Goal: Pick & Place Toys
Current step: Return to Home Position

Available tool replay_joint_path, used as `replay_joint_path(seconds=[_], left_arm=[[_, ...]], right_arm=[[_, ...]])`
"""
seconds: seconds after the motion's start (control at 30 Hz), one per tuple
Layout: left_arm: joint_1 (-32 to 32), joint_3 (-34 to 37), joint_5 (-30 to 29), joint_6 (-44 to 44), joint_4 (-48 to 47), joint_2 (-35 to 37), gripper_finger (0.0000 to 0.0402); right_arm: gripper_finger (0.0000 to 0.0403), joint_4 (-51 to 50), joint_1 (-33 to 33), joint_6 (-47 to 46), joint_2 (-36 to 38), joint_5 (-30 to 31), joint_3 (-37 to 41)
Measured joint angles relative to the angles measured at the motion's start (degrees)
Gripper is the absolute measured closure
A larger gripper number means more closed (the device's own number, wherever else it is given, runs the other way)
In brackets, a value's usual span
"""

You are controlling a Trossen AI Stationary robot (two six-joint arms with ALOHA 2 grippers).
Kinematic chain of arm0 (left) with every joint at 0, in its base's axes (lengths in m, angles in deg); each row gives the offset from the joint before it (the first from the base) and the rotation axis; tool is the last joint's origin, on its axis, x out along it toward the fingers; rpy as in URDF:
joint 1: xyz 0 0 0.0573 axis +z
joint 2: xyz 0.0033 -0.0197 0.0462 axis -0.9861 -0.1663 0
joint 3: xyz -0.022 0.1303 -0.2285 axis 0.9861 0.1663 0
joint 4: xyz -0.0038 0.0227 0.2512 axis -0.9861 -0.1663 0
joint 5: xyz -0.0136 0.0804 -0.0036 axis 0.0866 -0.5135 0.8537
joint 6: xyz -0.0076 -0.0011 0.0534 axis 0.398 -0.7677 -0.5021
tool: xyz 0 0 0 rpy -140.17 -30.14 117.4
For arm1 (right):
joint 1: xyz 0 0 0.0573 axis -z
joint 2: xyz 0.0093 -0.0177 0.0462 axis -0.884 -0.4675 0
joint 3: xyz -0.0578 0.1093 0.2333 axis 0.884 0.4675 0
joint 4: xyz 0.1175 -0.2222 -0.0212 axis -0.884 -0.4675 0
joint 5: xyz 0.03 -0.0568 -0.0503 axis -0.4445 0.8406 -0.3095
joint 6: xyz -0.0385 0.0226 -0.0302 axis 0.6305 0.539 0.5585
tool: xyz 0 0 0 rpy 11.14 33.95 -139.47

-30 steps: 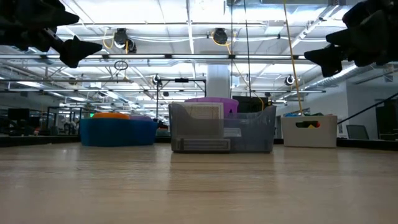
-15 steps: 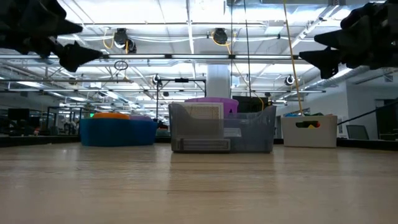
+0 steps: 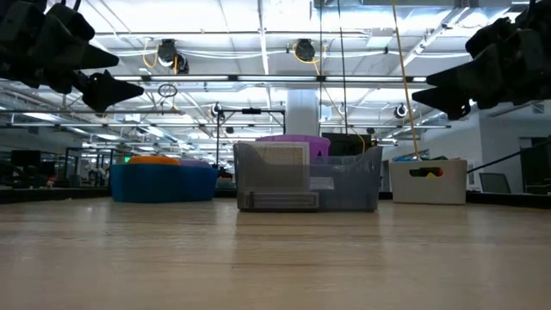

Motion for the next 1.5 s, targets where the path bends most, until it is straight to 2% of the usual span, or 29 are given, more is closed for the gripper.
replay_joint_path(seconds=[0.3,0.5,0.63,0.83,1.07,1.27,1.5], left_arm=[[0.04,0.0,1.32,-1.0,0.25,0.0,0.0009],[-0.42,-0.01,3.09,-5.25,6.71,1.51,0.0009],[-0.39,0.02,3.02,-5.23,6.07,3.19,0.0009],[-0.36,4.44,2.96,-4.11,11.21,3.39,0.0009],[-0.35,4.85,2.98,-3.96,9.5,3.39,0.0009],[-0.35,4.85,2.99,-9.06,9.58,2.86,0.0009],[-0.36,4.85,2.98,-16.76,9.52,2.84,0.0009]], right_arm=[[0.014,-0.72,0.0,0.57,-0.02,0.0,0.02],[0.014,-1.0,0.0,0.46,-0.02,-0.01,0.04],[0.014,-0.98,0.0,0.46,-0.02,0.0,0.04],[0.014,-0.85,0.0,0.14,-0.02,-0.02,0.09],[0.014,-0.83,-0.02,1.82,-0.02,-0.02,0.09],[0.014,-0.83,-0.02,2.46,-0.04,-0.04,0.09],[0.014,-0.8,-0.02,13.16,-0.15,-0.04,0.09]])
